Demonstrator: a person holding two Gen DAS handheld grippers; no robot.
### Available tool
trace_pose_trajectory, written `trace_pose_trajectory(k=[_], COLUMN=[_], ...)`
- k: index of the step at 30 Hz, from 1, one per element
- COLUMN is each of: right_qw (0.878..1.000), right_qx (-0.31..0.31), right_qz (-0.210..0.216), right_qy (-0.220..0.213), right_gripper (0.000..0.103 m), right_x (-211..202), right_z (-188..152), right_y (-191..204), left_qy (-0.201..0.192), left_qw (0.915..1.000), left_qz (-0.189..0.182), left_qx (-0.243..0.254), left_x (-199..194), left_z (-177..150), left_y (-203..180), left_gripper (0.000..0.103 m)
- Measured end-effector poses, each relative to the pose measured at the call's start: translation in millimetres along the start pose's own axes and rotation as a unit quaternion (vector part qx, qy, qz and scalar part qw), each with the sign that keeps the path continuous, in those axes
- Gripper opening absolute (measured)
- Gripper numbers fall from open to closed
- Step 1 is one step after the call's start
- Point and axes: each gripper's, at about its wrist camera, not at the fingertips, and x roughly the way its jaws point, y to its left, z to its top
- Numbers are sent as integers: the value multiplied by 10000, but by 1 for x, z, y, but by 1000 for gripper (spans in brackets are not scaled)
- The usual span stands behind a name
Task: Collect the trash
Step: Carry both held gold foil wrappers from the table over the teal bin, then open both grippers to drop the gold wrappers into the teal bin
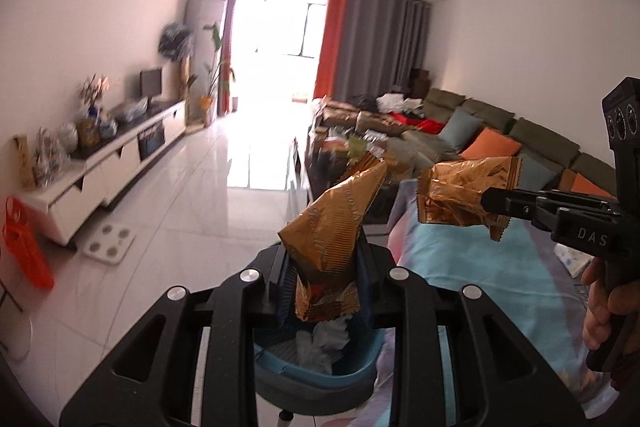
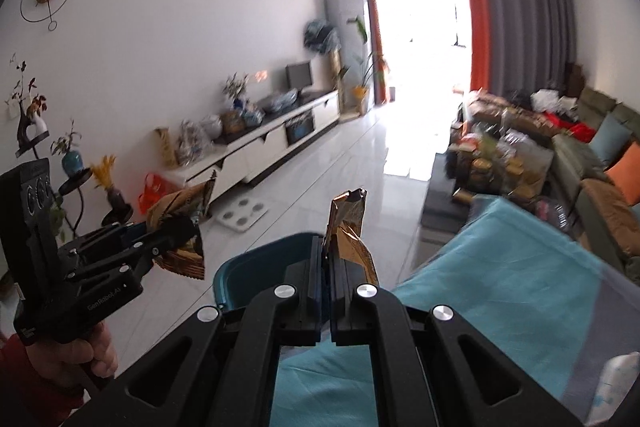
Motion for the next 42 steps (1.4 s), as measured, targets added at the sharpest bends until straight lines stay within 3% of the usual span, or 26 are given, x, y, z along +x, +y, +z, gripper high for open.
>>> trace_pose_trajectory(k=[6, 14, 21, 27, 32, 34, 36, 42], right_qw=[9972, 9873, 9779, 9738, 9734, 9744, 9753, 9798], right_qx=[-132, -106, -76, -93, -35, -19, 11, 119], right_qz=[168, 262, 259, 200, 162, 148, 173, 159], right_qy=[713, 1566, 2075, 2264, 2286, 2243, 2203, 1989], right_gripper=[2, 2, 3, 7, 15, 18, 25, 31], right_x=[56, 114, 147, 160, 161, 161, 159, 149], right_z=[-4, -14, -22, -26, -27, -25, -24, -15], right_y=[14, 21, 22, 22, 17, 14, 13, 6], left_qy=[435, 1083, 1496, 1866, 1926, 1867, 1828, 1712], left_qw=[9981, 9918, 9855, 9774, 9758, 9769, 9768, 9798], left_qz=[53, -33, -13, -20, 20, 95, 45, 12], left_qx=[-439, -673, -807, -991, -1036, -1038, -1113, -1036], left_x=[32, 98, 142, 179, 194, 191, 188, 184], left_z=[-18, -44, -62, -75, -80, -81, -80, -74], left_y=[41, 48, 48, 48, 46, 44, 44, 36], left_gripper=[26, 27, 27, 27, 41, 51, 55, 71])
